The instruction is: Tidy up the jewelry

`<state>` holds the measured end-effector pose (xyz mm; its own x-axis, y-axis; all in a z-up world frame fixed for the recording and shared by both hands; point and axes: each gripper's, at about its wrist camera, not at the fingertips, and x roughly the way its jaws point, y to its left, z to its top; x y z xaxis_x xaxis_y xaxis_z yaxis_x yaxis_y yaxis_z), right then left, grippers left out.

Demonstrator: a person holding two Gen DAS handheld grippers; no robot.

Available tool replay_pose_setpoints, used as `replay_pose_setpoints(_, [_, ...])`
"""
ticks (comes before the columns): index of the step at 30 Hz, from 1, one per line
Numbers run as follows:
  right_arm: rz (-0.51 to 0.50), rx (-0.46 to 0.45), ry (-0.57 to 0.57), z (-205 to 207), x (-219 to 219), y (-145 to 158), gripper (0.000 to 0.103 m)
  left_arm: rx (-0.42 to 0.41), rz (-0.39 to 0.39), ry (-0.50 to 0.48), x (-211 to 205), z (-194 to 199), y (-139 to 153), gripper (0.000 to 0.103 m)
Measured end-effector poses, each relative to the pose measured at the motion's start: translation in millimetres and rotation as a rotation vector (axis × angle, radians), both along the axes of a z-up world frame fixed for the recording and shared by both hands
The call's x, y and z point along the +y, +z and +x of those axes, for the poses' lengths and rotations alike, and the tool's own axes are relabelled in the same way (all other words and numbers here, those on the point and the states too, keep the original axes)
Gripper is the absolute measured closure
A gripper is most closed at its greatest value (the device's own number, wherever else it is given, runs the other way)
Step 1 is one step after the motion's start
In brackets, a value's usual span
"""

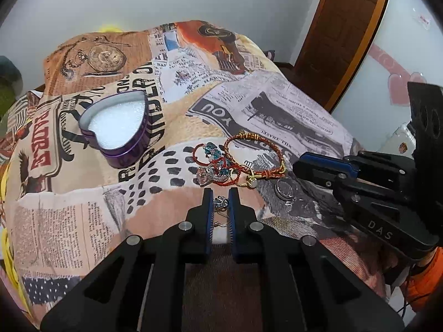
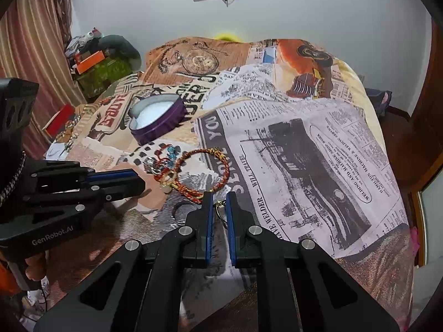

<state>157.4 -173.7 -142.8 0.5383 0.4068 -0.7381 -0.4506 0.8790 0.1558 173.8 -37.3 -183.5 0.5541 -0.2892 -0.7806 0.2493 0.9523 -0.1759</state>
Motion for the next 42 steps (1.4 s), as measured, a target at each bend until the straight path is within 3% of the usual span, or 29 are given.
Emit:
replay_pose_setpoints(10, [0.022, -0.095, -0.005, -7, 9, 41, 0.095, -0.107, -0.02, 0.047, 25, -16, 42, 0.094])
replay_pose_setpoints(25, [0.099, -0.198, 0.049, 8, 59, 89, 0.095, -0.269, 0.022, 0.154, 75, -8, 91, 0.094])
replay_pose_setpoints(33, [0.106, -0.199, 0.069, 30, 87, 92, 0.095, -0.276, 0.032, 0.19, 96, 15, 88, 0.094])
replay_pose_setpoints(42, [0.068, -0.135, 0.069, 70, 109, 70, 0.095, -0.204, 0.03, 0.202, 102, 53, 56, 0.094])
